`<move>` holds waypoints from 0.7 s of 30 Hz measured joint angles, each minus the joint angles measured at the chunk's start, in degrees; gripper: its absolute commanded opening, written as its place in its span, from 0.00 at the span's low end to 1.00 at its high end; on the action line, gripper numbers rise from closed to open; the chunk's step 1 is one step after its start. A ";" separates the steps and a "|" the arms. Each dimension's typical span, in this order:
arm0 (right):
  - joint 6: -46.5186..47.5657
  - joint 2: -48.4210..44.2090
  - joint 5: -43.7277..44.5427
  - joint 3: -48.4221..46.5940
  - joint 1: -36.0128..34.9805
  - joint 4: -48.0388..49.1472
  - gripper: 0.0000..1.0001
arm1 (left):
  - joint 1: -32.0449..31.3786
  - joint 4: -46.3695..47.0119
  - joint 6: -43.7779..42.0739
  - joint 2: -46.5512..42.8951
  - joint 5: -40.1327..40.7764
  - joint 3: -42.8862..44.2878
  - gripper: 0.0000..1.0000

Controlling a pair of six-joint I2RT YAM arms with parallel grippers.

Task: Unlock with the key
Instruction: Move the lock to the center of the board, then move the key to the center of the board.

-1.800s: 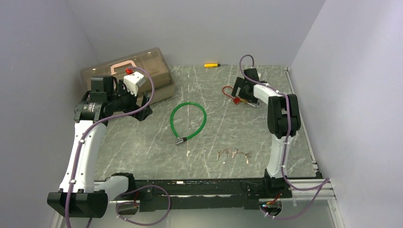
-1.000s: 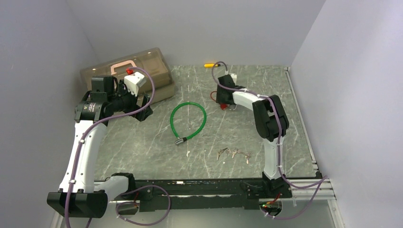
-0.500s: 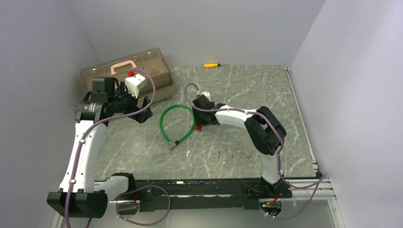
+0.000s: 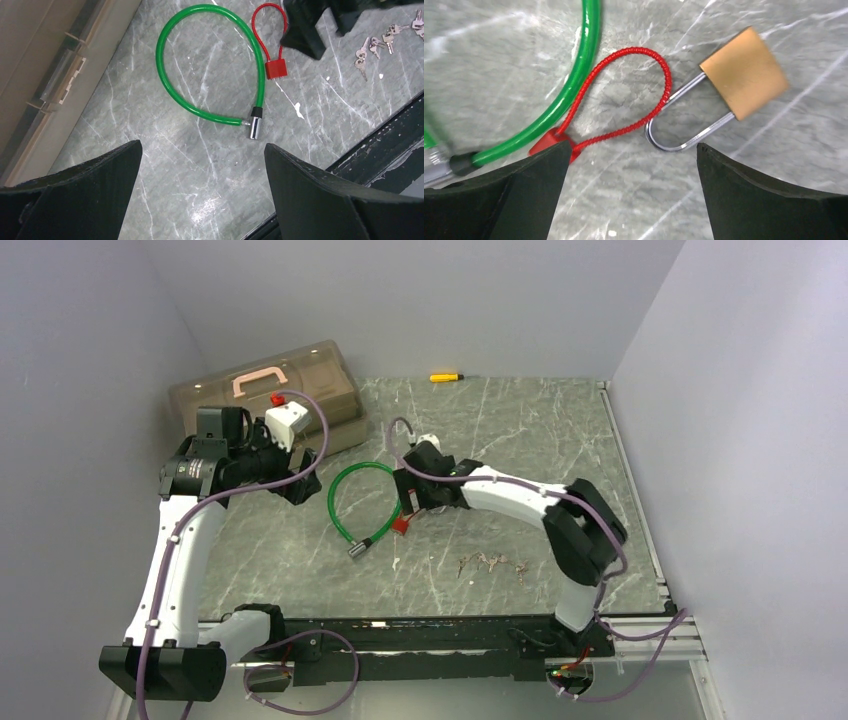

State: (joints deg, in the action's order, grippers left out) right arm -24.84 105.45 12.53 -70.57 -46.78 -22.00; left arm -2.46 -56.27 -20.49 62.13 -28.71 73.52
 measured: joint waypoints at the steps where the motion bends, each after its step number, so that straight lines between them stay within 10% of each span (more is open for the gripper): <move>1: 0.35 -1.75 0.00 0.00 0.13 -0.72 1.00 | -0.02 -0.28 -0.07 0.00 -0.02 0.00 0.99; 21: -18.16 -43.58 2.99 29.66 -1.40 -19.15 1.00 | -5.68 -4.55 -2.80 1.36 0.15 -1.18 0.99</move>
State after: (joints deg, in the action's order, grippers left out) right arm -43.00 61.87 15.53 -40.91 -48.18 -41.15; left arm -8.14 -60.82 -23.29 63.48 -28.56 72.34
